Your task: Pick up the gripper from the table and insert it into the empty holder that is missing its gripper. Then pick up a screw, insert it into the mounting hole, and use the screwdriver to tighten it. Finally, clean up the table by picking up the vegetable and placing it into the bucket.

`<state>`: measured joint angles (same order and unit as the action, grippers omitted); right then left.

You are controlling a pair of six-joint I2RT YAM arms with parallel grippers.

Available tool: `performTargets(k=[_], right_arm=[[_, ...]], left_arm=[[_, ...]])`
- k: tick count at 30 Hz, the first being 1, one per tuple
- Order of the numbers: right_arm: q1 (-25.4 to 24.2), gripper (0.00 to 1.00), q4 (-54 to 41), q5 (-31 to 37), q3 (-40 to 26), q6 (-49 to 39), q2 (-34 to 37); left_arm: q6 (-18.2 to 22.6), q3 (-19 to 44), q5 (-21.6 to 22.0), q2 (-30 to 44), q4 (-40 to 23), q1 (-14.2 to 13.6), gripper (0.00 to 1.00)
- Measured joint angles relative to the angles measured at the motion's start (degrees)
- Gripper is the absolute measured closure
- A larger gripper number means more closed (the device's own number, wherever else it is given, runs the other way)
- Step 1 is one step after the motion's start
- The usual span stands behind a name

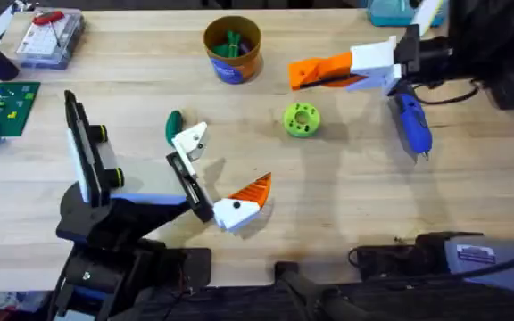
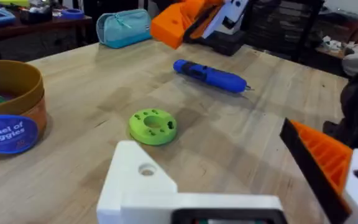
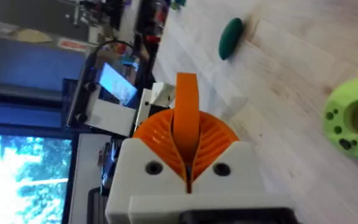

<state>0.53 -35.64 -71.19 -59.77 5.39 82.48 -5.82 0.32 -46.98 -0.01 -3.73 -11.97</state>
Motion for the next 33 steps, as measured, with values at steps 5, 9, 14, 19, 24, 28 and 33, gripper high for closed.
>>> performTargets(k=[5, 9, 14, 19, 24, 28, 33], right_arm=[[0.22, 0.994, 8.51, -7.98, 2.55, 5.07, 4.52], [1.58, 0.994, 10.29, -10.41, 2.81, 8.37, 9.03], [4.92, 0.994, 11.92, -11.48, 3.27, 10.64, 13.41], [7.06, 0.994, 26.01, -12.36, 4.81, 16.58, 14.16], [7.13, 0.995, 61.22, -12.81, 10.60, 34.75, 14.14], [7.06, 0.995, 83.19, -12.96, 15.67, 51.77, 14.13], [7.23, 0.995, 93.85, -13.14, 19.24, 66.20, 14.12]], left_arm=[[0.00, 0.00, -0.02, 0.02, 0.00, 0.00, 0.009], [0.00, 0.00, -0.02, 0.02, 0.00, 0.02, 0.009], [0.00, 0.00, -0.02, 0.02, 0.00, 0.02, 0.009], [0.00, 0.00, -0.02, 0.00, 0.00, 0.02, 0.009], [0.06, 0.00, -0.06, 0.00, 0.00, 0.01, 0.009], [0.21, 0.00, -0.19, 0.01, -0.01, 0.02, 0.009], [0.22, 0.00, -0.20, 0.01, -0.01, 0.00, 0.009]])
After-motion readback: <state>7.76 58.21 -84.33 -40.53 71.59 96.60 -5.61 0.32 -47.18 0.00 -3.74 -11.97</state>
